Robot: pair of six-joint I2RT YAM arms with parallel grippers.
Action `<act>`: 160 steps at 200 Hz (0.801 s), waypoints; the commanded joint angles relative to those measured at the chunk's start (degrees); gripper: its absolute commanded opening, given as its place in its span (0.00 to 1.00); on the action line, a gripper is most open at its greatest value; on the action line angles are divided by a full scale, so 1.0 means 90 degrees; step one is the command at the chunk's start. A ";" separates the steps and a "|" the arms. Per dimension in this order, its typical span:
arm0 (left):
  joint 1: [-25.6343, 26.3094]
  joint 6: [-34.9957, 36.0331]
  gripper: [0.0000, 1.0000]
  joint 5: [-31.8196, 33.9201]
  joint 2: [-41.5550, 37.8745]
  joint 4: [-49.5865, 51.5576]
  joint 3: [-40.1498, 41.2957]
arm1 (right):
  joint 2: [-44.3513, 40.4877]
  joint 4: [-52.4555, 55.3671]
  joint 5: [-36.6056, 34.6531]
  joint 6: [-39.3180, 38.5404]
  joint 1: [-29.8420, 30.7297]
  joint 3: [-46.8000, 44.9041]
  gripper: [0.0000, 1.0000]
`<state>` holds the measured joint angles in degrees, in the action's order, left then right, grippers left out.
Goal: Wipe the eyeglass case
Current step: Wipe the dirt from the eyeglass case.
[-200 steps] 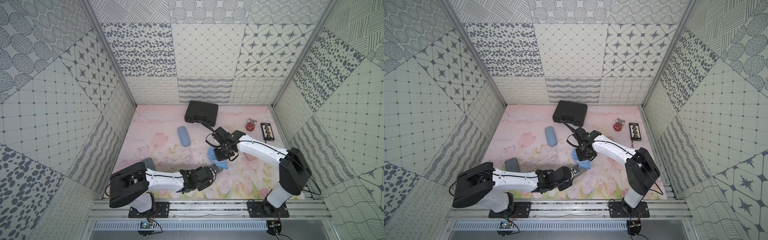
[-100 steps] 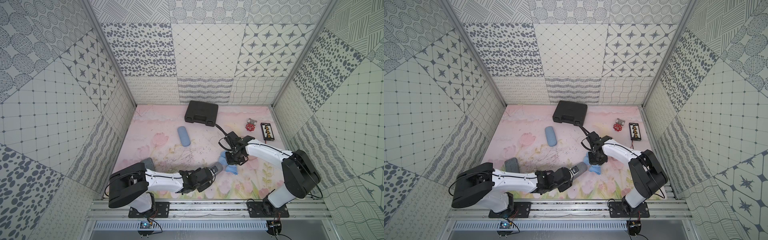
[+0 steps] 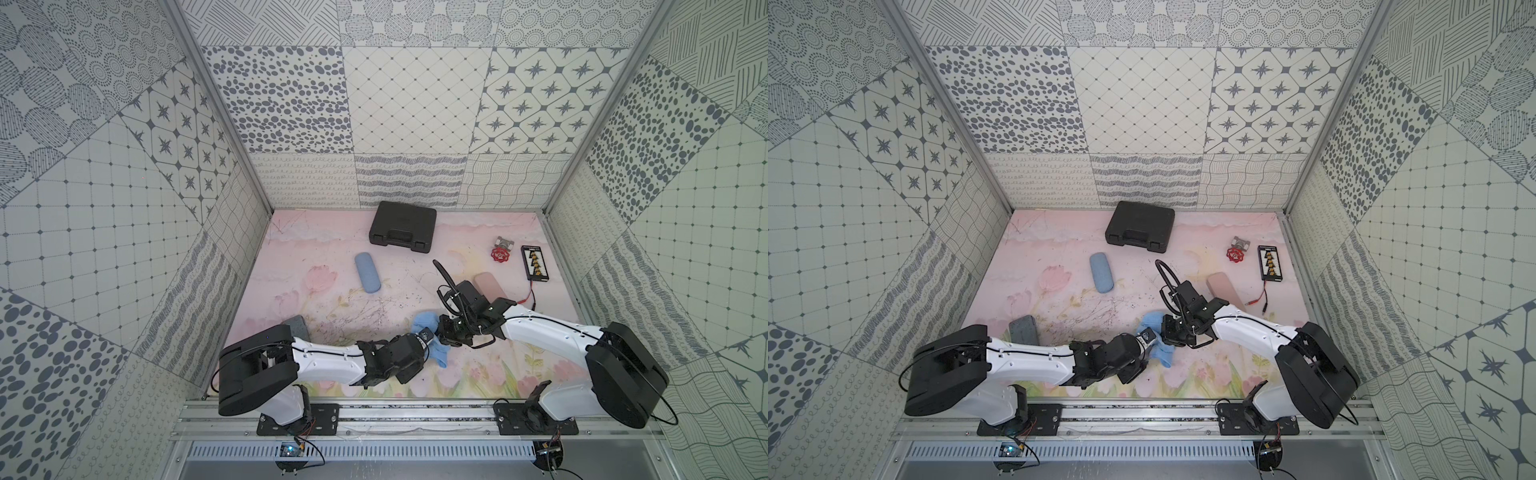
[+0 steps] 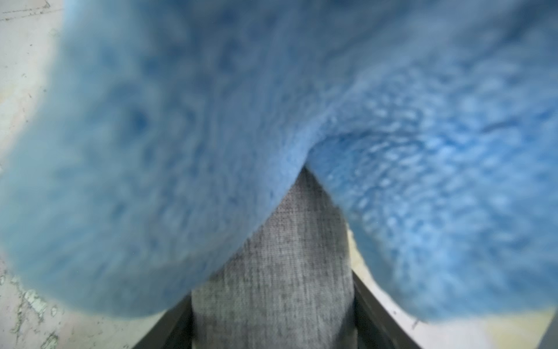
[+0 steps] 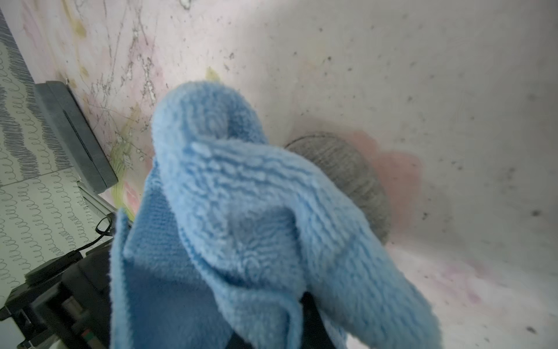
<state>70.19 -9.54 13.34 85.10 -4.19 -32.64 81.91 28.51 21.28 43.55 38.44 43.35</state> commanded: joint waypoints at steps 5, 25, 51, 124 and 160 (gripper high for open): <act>-0.0037 -0.0310 0.35 -0.0193 -0.0144 0.0110 0.0140 | 0.0398 0.1972 -0.2889 -0.0982 -0.0325 0.0561 0.00; -0.0063 -0.0268 0.35 -0.0202 -0.0139 0.0207 0.0083 | 0.0175 0.2594 -0.4203 -0.1269 0.0134 0.1362 0.00; -0.0089 -0.0258 0.35 -0.0223 -0.0132 0.0143 0.0085 | 0.0077 0.2269 -0.3045 -0.1259 0.0767 0.1814 0.00; -0.0089 0.0038 0.36 -0.0001 -0.0314 0.0205 0.0141 | 0.0474 0.1266 -0.0888 -0.1204 -0.0477 0.0546 0.00; 0.0091 0.0743 0.37 0.0378 -0.0083 0.0775 -0.0236 | 0.1014 0.2385 -0.2968 -0.2571 -0.0403 0.2332 0.00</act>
<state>70.00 -9.37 13.17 83.29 -1.83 -32.14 88.84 44.82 6.28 30.57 33.36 55.27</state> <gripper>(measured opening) 0.652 0.150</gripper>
